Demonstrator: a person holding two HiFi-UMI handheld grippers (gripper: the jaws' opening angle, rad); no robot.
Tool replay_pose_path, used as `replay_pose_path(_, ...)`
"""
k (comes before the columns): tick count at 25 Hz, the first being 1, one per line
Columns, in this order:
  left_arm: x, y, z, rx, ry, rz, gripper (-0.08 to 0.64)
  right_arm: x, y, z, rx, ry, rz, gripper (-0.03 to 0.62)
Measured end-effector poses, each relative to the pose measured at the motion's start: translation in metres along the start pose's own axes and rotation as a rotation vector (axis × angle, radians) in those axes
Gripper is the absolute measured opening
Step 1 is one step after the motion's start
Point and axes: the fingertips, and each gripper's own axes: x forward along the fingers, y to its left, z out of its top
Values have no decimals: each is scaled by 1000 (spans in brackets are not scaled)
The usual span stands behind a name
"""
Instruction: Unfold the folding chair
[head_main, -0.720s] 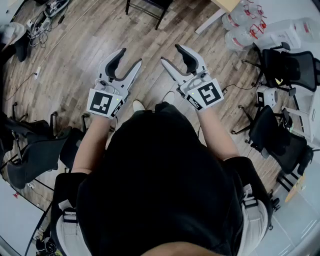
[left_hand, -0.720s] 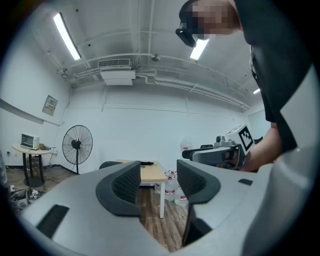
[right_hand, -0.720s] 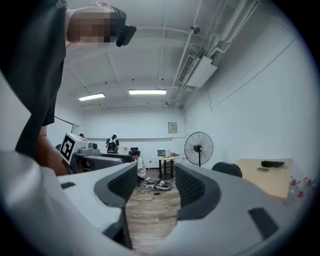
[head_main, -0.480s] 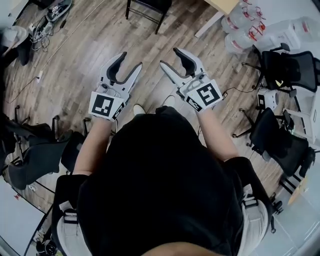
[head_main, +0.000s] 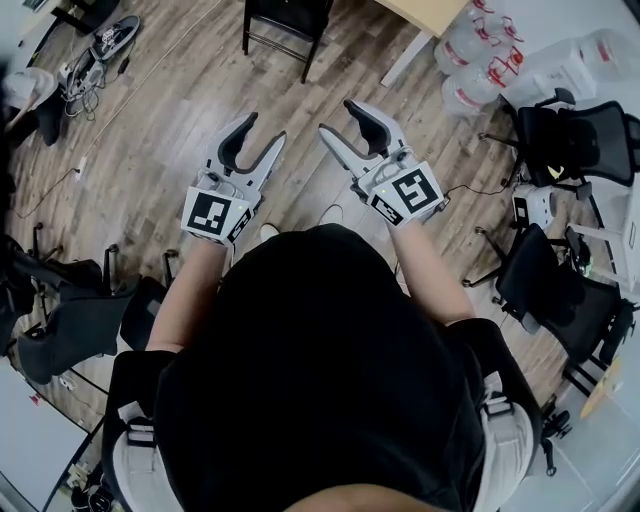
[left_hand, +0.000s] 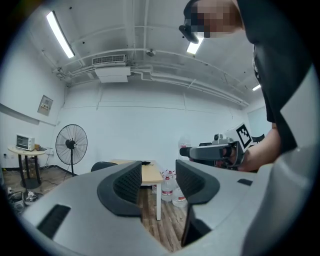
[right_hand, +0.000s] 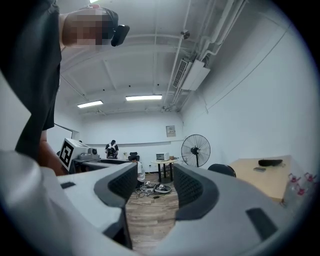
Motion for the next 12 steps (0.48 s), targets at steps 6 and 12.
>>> replay_pose_path(6, 50, -22, -2, 2, 17, 2, 210, -20, -41, -1, 7, -3, 41, 222)
replay_pose_path(12, 89, -31, -4, 8, 38, 24, 213, -32, -83, -2, 15, -1, 58, 222)
